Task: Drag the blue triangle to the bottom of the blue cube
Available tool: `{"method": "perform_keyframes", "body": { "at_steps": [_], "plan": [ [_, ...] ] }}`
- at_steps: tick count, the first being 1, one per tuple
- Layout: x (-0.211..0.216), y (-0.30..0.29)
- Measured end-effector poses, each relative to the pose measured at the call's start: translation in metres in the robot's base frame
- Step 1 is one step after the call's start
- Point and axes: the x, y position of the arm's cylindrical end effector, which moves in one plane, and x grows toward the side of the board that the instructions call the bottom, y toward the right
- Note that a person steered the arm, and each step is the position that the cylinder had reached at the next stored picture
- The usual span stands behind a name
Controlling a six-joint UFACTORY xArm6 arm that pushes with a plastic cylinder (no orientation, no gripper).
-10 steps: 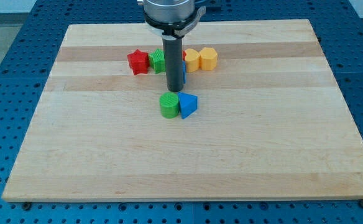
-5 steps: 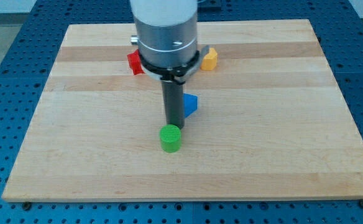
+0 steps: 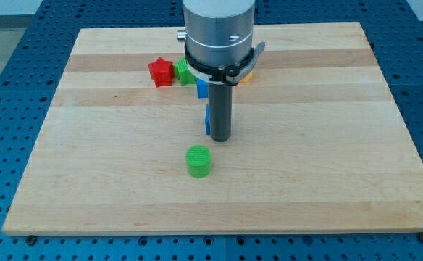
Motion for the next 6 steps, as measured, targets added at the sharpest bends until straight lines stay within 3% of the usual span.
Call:
{"method": "perform_keyframes", "body": {
  "at_steps": [6],
  "plan": [
    [-0.024,-0.013]
  ]
}}
